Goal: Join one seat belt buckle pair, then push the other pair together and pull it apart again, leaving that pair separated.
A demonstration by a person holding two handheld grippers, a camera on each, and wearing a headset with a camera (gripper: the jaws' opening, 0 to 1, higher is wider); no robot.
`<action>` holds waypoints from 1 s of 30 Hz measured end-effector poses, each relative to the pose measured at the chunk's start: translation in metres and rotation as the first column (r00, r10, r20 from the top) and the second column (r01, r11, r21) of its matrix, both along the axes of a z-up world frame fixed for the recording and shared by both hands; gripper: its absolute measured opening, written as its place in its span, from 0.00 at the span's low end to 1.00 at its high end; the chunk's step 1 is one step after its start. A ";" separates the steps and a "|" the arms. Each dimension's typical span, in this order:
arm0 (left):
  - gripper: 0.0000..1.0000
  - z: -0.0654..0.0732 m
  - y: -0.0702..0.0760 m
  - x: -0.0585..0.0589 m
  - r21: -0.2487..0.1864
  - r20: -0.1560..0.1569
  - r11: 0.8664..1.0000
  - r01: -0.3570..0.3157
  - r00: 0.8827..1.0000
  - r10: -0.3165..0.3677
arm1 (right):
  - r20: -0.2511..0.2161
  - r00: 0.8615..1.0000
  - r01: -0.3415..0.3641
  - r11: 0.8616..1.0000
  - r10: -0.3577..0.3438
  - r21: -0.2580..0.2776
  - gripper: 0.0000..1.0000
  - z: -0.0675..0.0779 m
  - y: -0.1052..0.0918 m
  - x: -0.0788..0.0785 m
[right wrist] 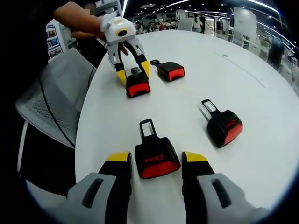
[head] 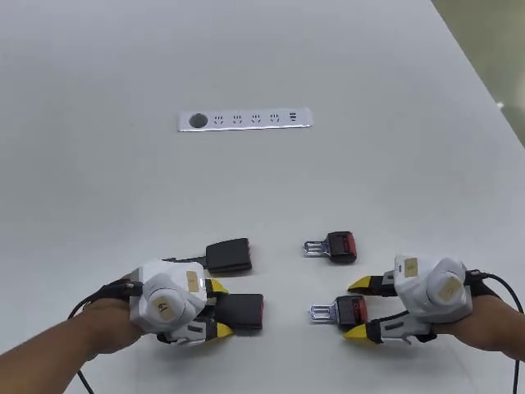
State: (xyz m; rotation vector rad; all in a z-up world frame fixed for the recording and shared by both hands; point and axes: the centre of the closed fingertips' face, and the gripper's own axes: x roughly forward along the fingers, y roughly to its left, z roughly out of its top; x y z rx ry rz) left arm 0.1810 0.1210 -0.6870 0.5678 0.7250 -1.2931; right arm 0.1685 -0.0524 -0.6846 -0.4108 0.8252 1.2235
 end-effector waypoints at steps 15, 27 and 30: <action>0.33 0.001 -0.002 -0.005 0.033 0.006 0.999 0.035 0.999 -0.036 | -0.005 0.998 -0.062 0.992 0.062 -0.111 0.35 -0.007 -0.002 0.003; 0.33 -0.004 -0.002 -0.003 0.063 -0.003 0.997 0.045 0.999 -0.045 | -0.007 0.998 -0.065 0.989 0.065 -0.132 0.34 -0.009 0.007 0.003; 0.33 -0.005 -0.002 -0.003 0.066 -0.005 0.997 0.043 0.999 -0.043 | -0.007 0.998 -0.068 0.990 0.067 -0.124 0.34 -0.010 0.012 0.005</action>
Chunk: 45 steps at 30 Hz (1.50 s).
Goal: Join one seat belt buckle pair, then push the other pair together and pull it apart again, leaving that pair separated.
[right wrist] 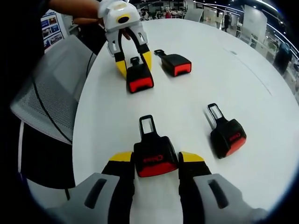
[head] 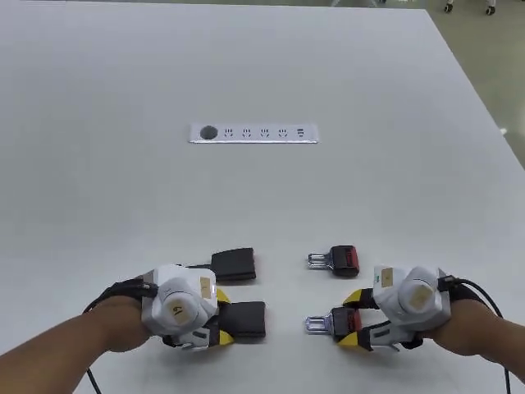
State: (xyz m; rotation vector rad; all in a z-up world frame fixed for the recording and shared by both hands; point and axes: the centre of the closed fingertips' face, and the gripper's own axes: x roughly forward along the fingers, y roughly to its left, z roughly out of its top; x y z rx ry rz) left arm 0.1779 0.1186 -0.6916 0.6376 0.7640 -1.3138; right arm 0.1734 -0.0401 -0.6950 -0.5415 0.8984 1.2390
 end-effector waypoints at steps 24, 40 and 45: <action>0.33 -0.002 0.000 -0.002 0.036 -0.007 0.999 0.010 1.000 -0.009 | 0.013 0.999 -0.040 0.997 0.039 0.061 0.34 0.000 0.045 0.008; 0.33 -0.001 0.000 -0.004 0.057 -0.010 0.998 0.020 1.000 -0.020 | 0.024 0.999 -0.048 0.993 0.046 0.108 0.34 0.000 0.070 0.010; 0.33 -0.003 0.000 -0.003 0.064 -0.008 0.998 0.023 1.000 -0.023 | 0.028 0.999 -0.046 0.993 0.043 0.109 0.34 0.001 0.074 0.008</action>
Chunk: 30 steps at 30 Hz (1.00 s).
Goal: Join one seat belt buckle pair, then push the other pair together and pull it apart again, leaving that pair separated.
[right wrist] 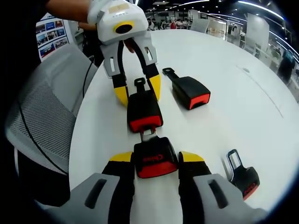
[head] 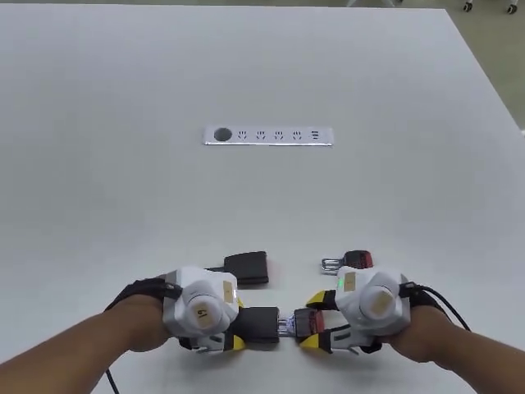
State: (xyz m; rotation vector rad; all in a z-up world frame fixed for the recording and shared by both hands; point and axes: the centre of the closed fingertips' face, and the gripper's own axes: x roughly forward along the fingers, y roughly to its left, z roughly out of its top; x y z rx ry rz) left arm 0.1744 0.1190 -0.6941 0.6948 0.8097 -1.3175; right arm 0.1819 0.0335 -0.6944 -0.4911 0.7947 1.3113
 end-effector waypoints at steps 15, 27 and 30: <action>0.32 -0.003 0.000 0.000 0.034 0.001 0.998 0.046 0.999 -0.046 | 0.002 1.000 0.006 1.000 -0.006 0.007 0.34 0.000 0.018 -0.002; 0.32 0.001 0.000 0.001 0.025 0.003 0.999 0.047 0.999 -0.047 | 0.005 1.000 0.007 1.000 -0.007 0.004 0.33 0.004 0.023 -0.006; 0.32 0.001 0.002 0.000 0.006 0.001 0.999 0.035 0.999 -0.035 | 0.004 1.000 0.005 1.000 -0.005 0.009 0.33 0.004 0.023 -0.005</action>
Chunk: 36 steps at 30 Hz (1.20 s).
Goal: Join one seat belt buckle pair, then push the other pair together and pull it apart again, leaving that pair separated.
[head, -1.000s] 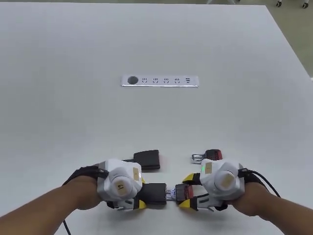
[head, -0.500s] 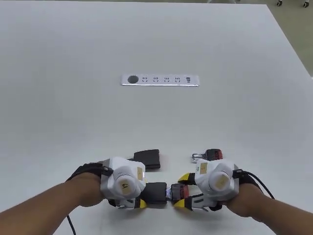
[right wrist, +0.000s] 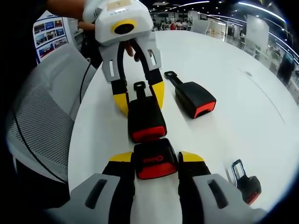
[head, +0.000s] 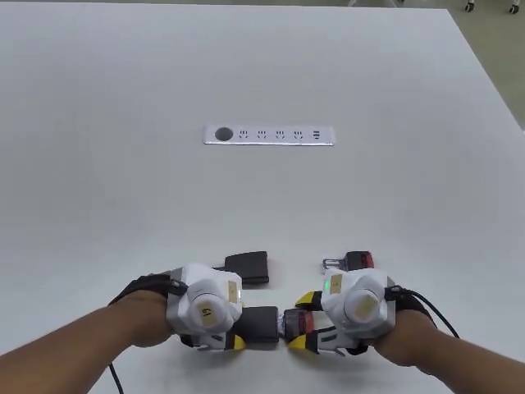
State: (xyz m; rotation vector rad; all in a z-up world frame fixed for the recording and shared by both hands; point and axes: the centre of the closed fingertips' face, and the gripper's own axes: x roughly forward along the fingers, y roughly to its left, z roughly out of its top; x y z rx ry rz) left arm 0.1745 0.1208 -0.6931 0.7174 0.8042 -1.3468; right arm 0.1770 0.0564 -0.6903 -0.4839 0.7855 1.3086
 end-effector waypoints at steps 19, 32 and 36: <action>0.32 -0.001 0.000 -0.002 -0.053 0.001 0.998 -0.016 1.000 0.016 | 0.020 1.000 -0.005 0.999 0.005 0.044 0.33 -0.003 -0.002 0.000; 0.31 0.001 0.000 -0.003 -0.102 -0.003 0.995 0.009 1.000 -0.009 | 0.013 0.999 -0.035 0.994 0.033 0.099 0.33 -0.001 -0.001 -0.001; 0.31 0.000 0.000 -0.002 -0.111 -0.007 0.994 0.009 1.000 -0.009 | 0.016 0.999 -0.034 0.993 0.032 0.110 0.32 0.003 0.001 -0.003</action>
